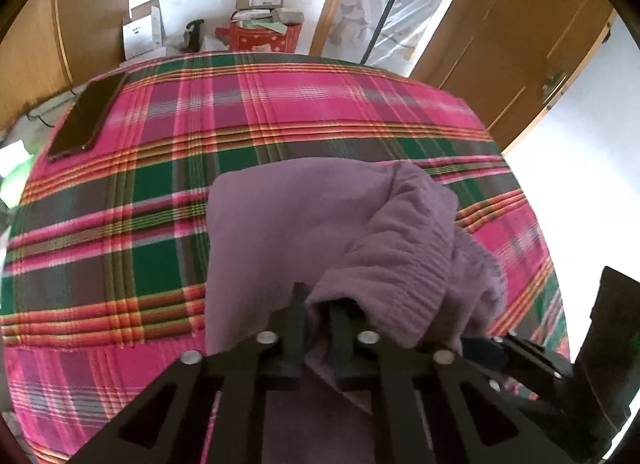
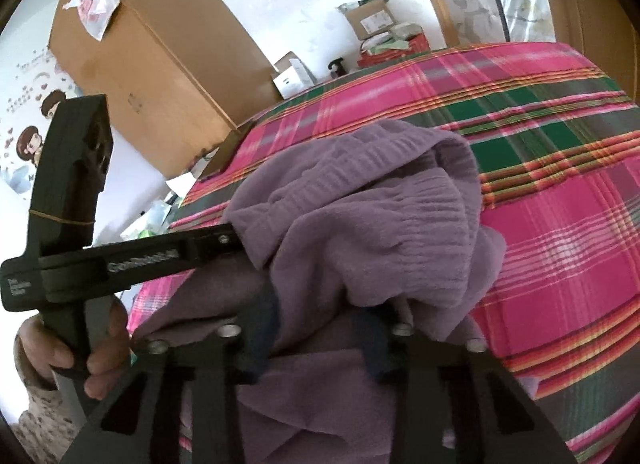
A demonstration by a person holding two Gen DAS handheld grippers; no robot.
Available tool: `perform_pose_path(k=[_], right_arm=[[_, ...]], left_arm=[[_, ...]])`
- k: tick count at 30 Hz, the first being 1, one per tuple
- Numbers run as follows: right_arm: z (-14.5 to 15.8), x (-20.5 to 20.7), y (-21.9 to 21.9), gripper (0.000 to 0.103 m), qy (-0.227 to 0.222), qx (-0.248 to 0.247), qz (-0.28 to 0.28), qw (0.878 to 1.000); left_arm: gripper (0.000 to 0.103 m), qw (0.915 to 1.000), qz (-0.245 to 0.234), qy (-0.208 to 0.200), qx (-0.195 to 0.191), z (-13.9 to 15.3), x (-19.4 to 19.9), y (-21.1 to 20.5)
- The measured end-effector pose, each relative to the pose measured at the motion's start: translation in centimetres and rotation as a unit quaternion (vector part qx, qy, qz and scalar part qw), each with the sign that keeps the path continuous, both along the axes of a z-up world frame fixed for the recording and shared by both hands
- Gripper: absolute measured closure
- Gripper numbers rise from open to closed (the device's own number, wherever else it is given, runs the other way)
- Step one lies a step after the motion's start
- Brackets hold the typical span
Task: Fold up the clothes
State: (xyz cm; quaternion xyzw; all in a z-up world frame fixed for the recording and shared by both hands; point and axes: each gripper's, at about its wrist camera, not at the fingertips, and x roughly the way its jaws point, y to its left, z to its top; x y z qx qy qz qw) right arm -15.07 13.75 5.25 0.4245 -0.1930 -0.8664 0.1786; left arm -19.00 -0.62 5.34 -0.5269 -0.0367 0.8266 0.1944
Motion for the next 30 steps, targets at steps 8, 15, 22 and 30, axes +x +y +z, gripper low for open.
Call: perform_pose_path(k=[8, 15, 22, 30], right_arm=[[3.0, 1.2, -0.1, 0.092, 0.061, 0.030, 0.005, 0.998], [5.9, 0.9, -0.7, 0.093, 0.106, 0.064, 0.007, 0.992], [9.2, -0.6, -2.3, 0.093, 0.153, 0.086, 0.023, 0.984], [11.9, -4.3, -6.6, 0.093, 0.195, 0.114, 0.060, 0.972]], left_arm=[[0.099, 0.9975, 0.044, 0.039, 0.037, 2.9, 0.6, -3.2], [0.099, 0.9922, 0.081, 0.078, 0.053, 5.3, 1.6, -7.2], [0.099, 0.9800, 0.149, 0.106, 0.078, 6.1, 3.5, -12.8], [0.099, 0.9670, 0.215, 0.111, 0.080, 5.3, 6.4, -18.6]])
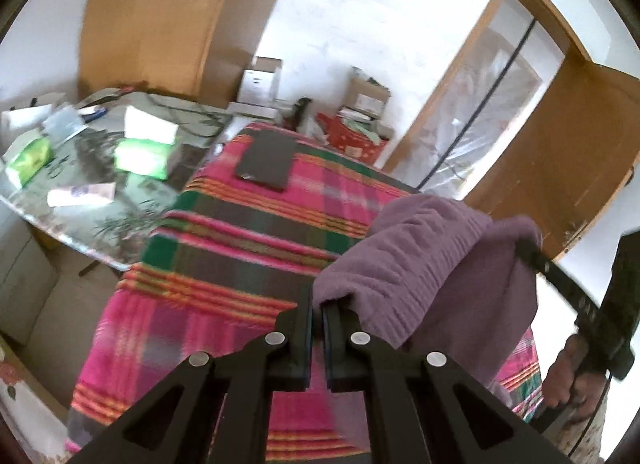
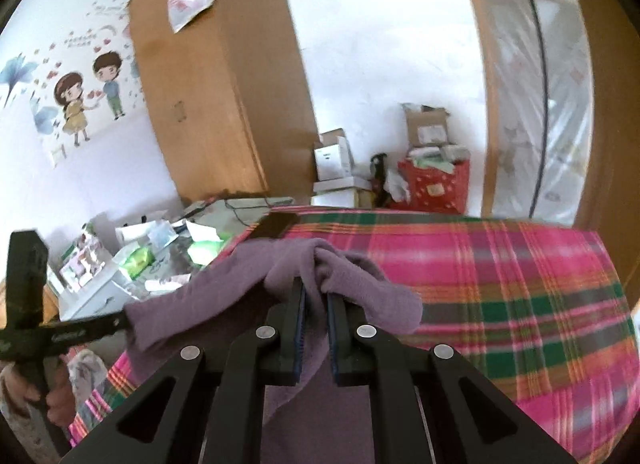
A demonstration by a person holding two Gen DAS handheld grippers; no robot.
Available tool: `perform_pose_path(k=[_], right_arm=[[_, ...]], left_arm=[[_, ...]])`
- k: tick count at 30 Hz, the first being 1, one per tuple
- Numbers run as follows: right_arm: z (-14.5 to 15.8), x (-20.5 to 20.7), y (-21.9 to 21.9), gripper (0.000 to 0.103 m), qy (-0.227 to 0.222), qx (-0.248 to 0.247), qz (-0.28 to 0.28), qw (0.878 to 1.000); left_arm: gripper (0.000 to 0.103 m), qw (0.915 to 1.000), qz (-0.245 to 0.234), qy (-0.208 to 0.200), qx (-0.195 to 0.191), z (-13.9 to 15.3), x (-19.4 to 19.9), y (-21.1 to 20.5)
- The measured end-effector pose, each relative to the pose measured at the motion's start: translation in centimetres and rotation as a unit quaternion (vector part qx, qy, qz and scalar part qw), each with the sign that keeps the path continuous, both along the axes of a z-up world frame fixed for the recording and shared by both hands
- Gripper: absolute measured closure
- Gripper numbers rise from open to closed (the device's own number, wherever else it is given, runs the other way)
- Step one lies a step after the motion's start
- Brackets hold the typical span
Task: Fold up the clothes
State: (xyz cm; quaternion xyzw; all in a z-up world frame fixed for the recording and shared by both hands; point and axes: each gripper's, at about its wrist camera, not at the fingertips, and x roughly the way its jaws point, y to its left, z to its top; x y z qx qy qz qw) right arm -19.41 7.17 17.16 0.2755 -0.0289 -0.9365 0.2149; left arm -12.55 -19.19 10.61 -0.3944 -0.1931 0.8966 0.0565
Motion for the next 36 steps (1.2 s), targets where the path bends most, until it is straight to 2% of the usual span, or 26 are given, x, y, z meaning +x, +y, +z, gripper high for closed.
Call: perform_pose_path(k=[8, 15, 19, 24, 26, 27, 28, 29, 32, 36], right_arm=[[0.4, -2.8, -6.2, 0.093, 0.016, 0.033, 0.047, 0.998], [0.6, -6.1, -10.6, 0.093, 0.011, 0.027, 0.068, 0.997], [-0.1, -7.0, -12.8, 0.093, -0.008, 0.017, 0.103, 0.995], [-3.0, -7.2, -15.6, 0.090, -0.047, 0.060, 0.136, 0.988], [-3.7, -7.1, -15.4, 0.090, -0.070, 0.060, 0.141, 0.986], [-3.7, -6.9, -14.9, 0.084, -0.078, 0.053, 0.143, 0.985], [-3.5, -6.7, -14.3, 0.074, -0.084, 0.042, 0.145, 0.985], [-3.2, -6.5, -13.7, 0.071, -0.090, 0.031, 0.148, 0.984], [-2.3, -5.2, -11.4, 0.071, -0.085, 0.020, 0.144, 0.986], [-1.5, -2.4, -7.3, 0.071, -0.080, 0.014, 0.120, 0.989]], left_arm=[[0.099, 0.9980, 0.042, -0.037, 0.029, -3.4, 1.6, -3.8], [0.099, 0.9941, 0.072, -0.055, 0.060, -5.3, 3.4, -5.7], [0.099, 0.9928, 0.084, -0.060, 0.060, -6.0, 4.8, -6.2], [0.099, 0.9899, 0.093, -0.080, 0.070, -7.5, 5.7, -6.5], [0.099, 0.9889, 0.094, -0.090, 0.072, -8.2, 5.8, -6.5], [0.099, 0.9884, 0.093, -0.094, 0.074, -8.5, 5.8, -6.5], [0.099, 0.9883, 0.093, -0.095, 0.075, -8.6, 5.8, -6.4], [0.099, 0.9882, 0.093, -0.096, 0.075, -8.7, 5.9, -6.3], [0.099, 0.9896, 0.088, -0.094, 0.064, -8.6, 6.0, -5.7], [0.099, 0.9879, 0.082, -0.102, 0.083, -8.9, 6.3, -5.4]])
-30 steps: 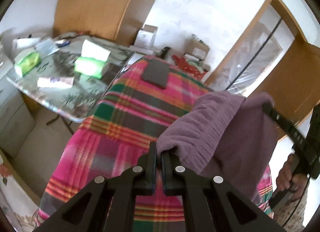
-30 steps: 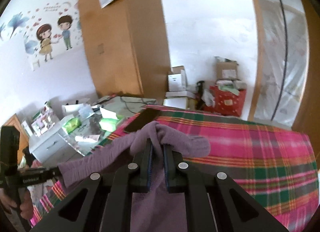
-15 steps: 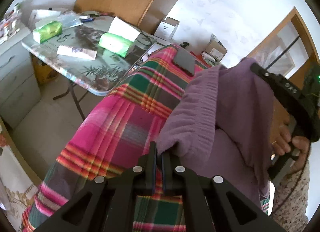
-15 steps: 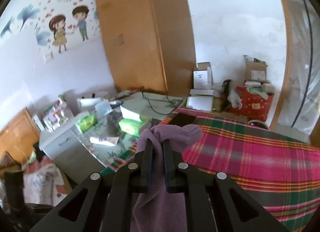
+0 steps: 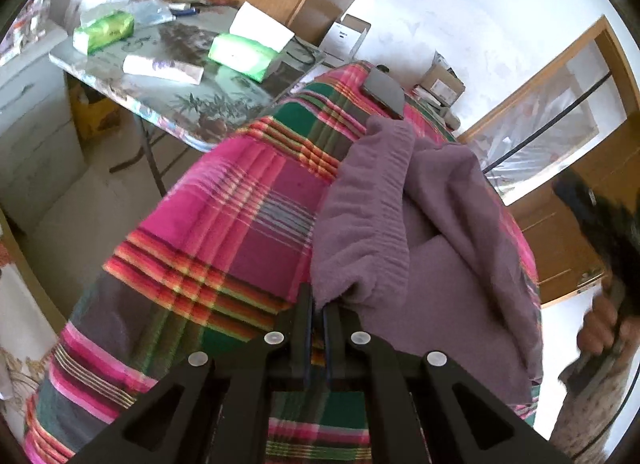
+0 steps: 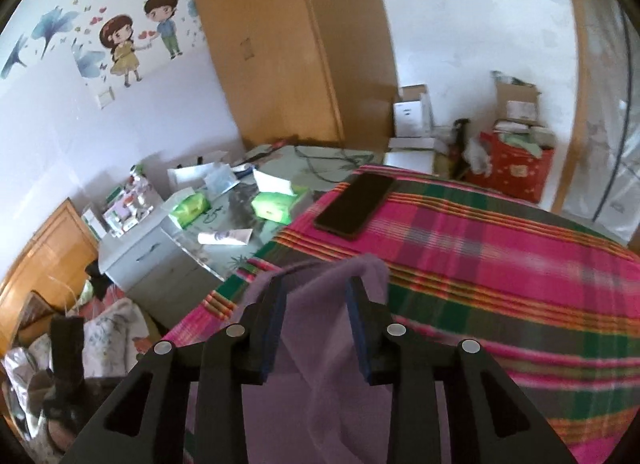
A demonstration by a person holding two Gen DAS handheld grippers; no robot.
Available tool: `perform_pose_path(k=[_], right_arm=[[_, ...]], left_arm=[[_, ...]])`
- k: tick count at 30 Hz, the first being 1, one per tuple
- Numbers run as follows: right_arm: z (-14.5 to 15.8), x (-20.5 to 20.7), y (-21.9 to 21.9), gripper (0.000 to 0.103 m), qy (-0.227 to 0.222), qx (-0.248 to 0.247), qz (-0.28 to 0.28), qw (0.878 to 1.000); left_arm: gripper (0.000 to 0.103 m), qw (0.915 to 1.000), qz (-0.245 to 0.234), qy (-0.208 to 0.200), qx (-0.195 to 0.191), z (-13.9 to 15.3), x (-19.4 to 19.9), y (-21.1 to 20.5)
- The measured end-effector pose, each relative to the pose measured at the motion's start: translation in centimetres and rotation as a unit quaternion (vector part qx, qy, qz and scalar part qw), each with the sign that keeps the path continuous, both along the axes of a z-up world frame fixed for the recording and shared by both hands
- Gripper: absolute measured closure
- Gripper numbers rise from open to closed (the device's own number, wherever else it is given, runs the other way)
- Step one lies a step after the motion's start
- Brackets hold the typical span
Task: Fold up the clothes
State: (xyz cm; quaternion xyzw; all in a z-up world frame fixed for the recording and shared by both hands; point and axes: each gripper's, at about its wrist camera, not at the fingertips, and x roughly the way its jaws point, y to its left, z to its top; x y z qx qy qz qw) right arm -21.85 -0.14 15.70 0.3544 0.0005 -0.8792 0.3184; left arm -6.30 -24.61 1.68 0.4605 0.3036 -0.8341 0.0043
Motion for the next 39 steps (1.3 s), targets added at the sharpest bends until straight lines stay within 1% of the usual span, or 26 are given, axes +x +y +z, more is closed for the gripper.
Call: perform_pose_path(k=[2, 5, 7, 10, 14, 17, 19, 20, 22, 25, 29, 31, 32, 39], right_arm=[[0.0, 1.5, 2.0, 0.071, -0.003, -0.007, -0.010, 1.000], [-0.8, 4.4, 5.6, 0.071, -0.005, -0.004, -0.037, 0.999], [-1.6, 6.6, 8.2, 0.070, -0.009, -0.005, -0.059, 0.998], [-3.0, 9.4, 11.7, 0.070, -0.021, -0.007, -0.093, 0.995], [-5.2, 12.9, 14.6, 0.070, -0.034, 0.001, -0.121, 0.992], [-6.9, 14.7, 15.4, 0.070, -0.047, 0.012, -0.122, 0.991], [-7.8, 15.8, 15.6, 0.069, -0.054, 0.012, -0.124, 0.991], [-8.2, 16.3, 15.9, 0.067, -0.056, 0.014, -0.129, 0.990], [-9.0, 17.1, 16.4, 0.053, -0.059, 0.007, -0.133, 0.989], [-9.9, 17.9, 16.9, 0.051, -0.063, 0.005, -0.142, 0.988], [-11.1, 18.1, 17.0, 0.048, -0.079, 0.009, -0.148, 0.986], [-11.7, 18.0, 16.8, 0.047, -0.086, 0.012, -0.146, 0.985], [-12.0, 17.8, 16.7, 0.047, -0.091, 0.013, -0.145, 0.985], [-12.4, 16.9, 15.6, 0.048, -0.086, 0.010, -0.130, 0.988]], left_arm=[[0.099, 1.0000, -0.002, -0.004, 0.003, -0.2, 0.4, 0.2], [0.098, 0.9998, -0.003, -0.008, 0.015, -0.4, 1.2, 0.2], [0.098, 0.9997, -0.006, -0.009, 0.020, -0.4, 1.7, 0.3], [0.098, 0.9991, -0.008, -0.011, 0.041, -0.6, 2.4, 0.4], [0.092, 0.9969, -0.040, -0.016, 0.066, -1.0, 2.7, 2.2], [0.089, 0.9946, -0.065, -0.017, 0.080, -1.1, 2.6, 4.1], [0.084, 0.9914, -0.089, -0.020, 0.094, -1.2, 2.3, 5.7], [0.082, 0.9900, -0.097, -0.023, 0.100, -1.3, 2.1, 6.4], [0.080, 0.9868, -0.116, -0.025, 0.110, -1.3, 1.6, 7.8], [0.078, 0.9839, -0.132, -0.021, 0.118, -1.1, 0.9, 9.5], [0.075, 0.9807, -0.144, -0.029, 0.129, -1.2, -0.1, 11.0], [0.075, 0.9799, -0.145, -0.042, 0.130, -1.7, -0.6, 11.5], [0.075, 0.9795, -0.143, -0.041, 0.136, -1.8, -0.7, 11.6], [0.072, 0.9790, -0.133, -0.045, 0.147, -1.9, -1.3, 11.9]])
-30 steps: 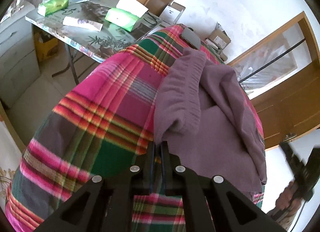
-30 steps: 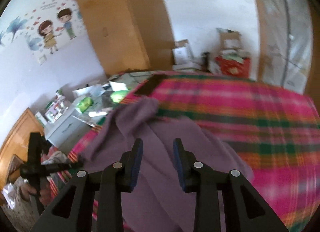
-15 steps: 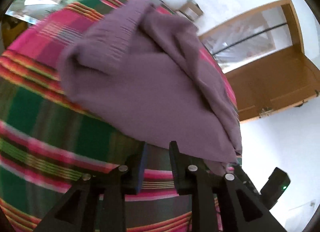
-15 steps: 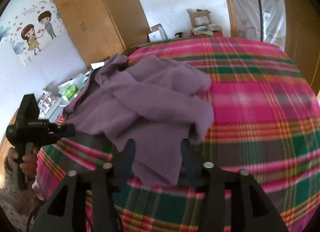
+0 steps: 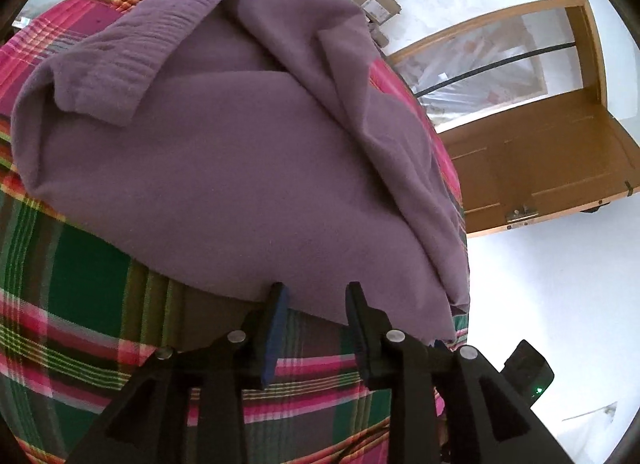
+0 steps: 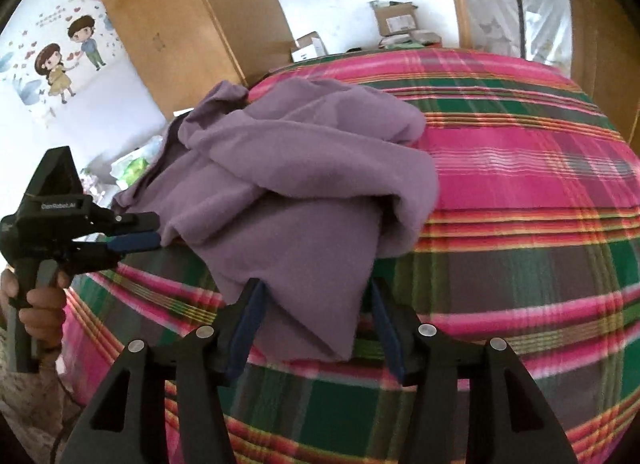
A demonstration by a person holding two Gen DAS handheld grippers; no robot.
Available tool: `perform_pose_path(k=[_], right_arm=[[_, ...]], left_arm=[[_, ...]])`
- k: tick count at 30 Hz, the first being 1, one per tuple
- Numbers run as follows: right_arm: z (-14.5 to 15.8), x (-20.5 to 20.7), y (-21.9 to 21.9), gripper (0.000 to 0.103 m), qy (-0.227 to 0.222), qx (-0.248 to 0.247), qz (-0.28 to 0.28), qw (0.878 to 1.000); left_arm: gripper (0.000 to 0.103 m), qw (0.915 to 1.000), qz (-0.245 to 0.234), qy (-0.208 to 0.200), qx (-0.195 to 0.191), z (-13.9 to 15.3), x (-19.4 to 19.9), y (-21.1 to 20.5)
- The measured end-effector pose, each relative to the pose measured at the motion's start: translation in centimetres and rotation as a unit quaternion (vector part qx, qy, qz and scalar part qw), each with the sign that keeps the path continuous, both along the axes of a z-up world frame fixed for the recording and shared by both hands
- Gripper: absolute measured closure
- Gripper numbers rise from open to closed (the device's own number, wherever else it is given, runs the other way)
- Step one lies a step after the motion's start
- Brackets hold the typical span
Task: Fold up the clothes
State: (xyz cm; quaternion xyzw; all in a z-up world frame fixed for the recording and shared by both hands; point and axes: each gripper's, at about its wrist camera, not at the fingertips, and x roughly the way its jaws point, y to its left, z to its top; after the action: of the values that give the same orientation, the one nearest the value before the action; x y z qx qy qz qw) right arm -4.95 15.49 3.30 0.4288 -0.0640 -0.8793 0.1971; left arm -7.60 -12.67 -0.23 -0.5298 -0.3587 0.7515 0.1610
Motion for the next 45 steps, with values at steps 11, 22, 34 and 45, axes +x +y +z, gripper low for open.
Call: perform_pose_path(k=[11, 22, 34, 45], right_arm=[[3.0, -0.6, 0.9, 0.097, 0.069, 0.011, -0.032, 0.997], [9.6, -3.0, 3.5, 0.097, 0.168, 0.007, -0.087, 0.982], [16.7, -4.2, 1.8, 0.097, 0.309, 0.105, -0.113, 0.938], [7.3, -4.4, 5.8, 0.095, 0.135, 0.153, -0.122, 0.971]], left_arm=[[0.076, 0.9989, 0.046, -0.001, 0.012, 0.1, -1.4, -0.6], [0.088, 0.9992, 0.031, 0.021, -0.017, 1.1, -3.1, 0.8], [0.088, 0.9990, 0.036, 0.002, -0.024, 0.0, -4.0, 1.0], [0.088, 0.9970, 0.046, 0.020, -0.058, 1.8, -4.5, -0.7]])
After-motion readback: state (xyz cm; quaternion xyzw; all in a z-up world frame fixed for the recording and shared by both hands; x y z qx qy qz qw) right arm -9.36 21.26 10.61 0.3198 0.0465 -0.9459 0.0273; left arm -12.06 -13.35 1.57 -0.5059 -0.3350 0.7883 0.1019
